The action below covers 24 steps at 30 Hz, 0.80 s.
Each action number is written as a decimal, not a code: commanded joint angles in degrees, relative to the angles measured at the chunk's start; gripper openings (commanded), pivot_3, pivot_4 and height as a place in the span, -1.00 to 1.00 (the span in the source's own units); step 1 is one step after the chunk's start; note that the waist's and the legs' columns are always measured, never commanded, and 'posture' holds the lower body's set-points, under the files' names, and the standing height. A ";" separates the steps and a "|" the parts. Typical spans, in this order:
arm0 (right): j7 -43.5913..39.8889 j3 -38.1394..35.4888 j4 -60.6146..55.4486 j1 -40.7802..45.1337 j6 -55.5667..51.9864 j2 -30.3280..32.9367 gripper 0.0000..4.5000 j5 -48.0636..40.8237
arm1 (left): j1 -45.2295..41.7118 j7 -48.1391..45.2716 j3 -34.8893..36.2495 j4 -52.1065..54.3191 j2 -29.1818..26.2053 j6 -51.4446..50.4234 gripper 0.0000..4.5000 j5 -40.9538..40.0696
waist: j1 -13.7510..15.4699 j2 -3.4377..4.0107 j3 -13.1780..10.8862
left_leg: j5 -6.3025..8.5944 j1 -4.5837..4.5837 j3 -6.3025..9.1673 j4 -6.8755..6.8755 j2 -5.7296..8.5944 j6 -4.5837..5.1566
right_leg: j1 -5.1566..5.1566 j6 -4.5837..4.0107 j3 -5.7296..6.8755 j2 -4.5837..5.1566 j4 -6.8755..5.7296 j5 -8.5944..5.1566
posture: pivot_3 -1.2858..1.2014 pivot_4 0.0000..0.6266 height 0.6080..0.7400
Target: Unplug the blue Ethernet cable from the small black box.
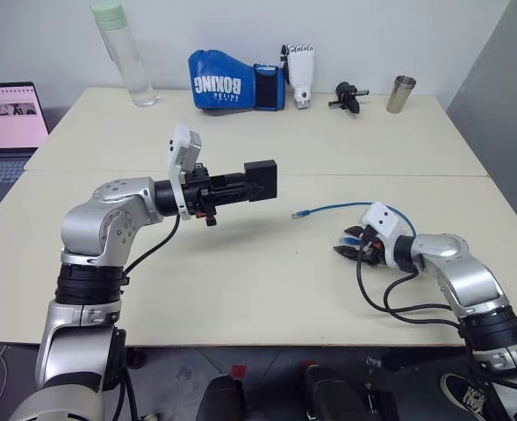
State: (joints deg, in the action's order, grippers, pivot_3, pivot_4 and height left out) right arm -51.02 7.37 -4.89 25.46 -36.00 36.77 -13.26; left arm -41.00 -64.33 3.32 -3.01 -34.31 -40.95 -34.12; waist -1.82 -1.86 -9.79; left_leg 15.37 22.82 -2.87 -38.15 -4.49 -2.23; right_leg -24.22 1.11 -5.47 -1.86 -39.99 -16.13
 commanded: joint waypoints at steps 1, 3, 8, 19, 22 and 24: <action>-1.98 -6.38 -10.10 0.95 -10.03 3.39 0.78 -8.14 | -0.24 -0.15 2.10 1.57 -1.36 0.38 -0.65 -1.44 | 0.05 0.00 0.00 | 0.00 0.00 0.01 0.00 0.00 0.00 | 0.01 0.00 0.02 0.00 0.01 0.00 | 0.03 -0.52 1.00; -1.44 -9.76 -12.58 2.50 -15.50 4.09 0.80 -12.29 | -0.37 -0.27 2.52 1.08 -1.79 0.47 -0.65 -1.57 | 0.06 0.00 0.00 | 0.00 0.01 0.03 -0.01 0.00 0.01 | 0.01 0.00 0.03 0.00 0.01 0.00 | 0.03 -0.52 1.00; 0.27 -22.39 -15.59 10.19 -30.16 3.59 0.91 -28.37 | -0.66 0.24 4.35 0.21 -2.77 -0.32 -0.65 -2.77 | -0.06 0.01 -0.01 | 0.01 -0.01 0.04 0.01 0.00 0.02 | 0.00 0.00 0.02 0.00 0.00 0.00 | 0.03 -0.52 1.00; 12.28 -26.84 -23.17 14.09 -37.44 -2.29 0.91 -42.27 | -1.52 10.35 5.14 -7.81 -1.62 8.90 -0.65 5.09 | 0.00 0.01 0.00 | 0.02 0.06 0.20 0.04 0.01 0.03 | 0.01 -0.01 0.16 0.02 0.04 -0.01 | 0.03 -0.52 1.00; 14.66 -23.50 -24.49 11.50 -33.56 -4.70 0.91 -40.16 | -1.57 19.87 3.57 -14.29 1.58 16.91 -0.65 12.99 | 0.06 0.00 0.00 | 0.02 0.08 0.24 0.03 0.03 0.03 | 0.04 -0.01 0.18 0.02 0.06 0.00 | 0.03 -0.52 1.00; 15.89 -21.99 -25.37 10.08 -31.69 -5.76 0.91 -39.50 | -1.19 24.39 4.21 -18.38 3.95 20.77 -0.65 15.33 | 0.13 0.00 0.00 | 0.02 0.11 0.22 0.02 0.04 0.03 | 0.02 0.00 0.15 0.04 0.08 0.00 | 0.03 -0.52 1.00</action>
State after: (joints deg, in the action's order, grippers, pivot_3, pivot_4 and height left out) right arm -36.57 -15.23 -27.61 36.01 -70.98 31.39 -53.29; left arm -41.63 -45.18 6.77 -18.50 -31.55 -25.41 -22.00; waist -1.68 -1.86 -9.79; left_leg 15.39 22.93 -2.66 -38.13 -4.45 -2.20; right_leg -24.20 1.11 -5.31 -1.82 -39.91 -16.13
